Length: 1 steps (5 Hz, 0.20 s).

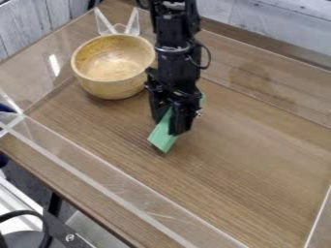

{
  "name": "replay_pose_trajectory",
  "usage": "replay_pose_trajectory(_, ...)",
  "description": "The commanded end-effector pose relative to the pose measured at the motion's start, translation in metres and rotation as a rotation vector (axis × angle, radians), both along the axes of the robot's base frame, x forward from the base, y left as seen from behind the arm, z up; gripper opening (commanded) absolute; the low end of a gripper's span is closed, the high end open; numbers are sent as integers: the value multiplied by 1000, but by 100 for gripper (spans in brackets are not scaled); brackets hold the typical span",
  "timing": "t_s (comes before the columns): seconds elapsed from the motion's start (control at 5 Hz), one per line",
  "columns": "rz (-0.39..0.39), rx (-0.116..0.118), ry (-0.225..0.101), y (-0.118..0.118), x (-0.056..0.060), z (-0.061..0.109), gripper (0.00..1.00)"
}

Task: Remove the green block from inside the brown bowl and put it on the table

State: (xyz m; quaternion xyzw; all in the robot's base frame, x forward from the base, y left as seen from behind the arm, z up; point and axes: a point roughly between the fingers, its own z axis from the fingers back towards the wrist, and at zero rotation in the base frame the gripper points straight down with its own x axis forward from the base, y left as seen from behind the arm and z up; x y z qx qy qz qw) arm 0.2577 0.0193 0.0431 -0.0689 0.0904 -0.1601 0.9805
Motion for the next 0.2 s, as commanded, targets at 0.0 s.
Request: replay_pose_trajectory(0.0, -8, 14, -101, 0, 16, 22, 0)
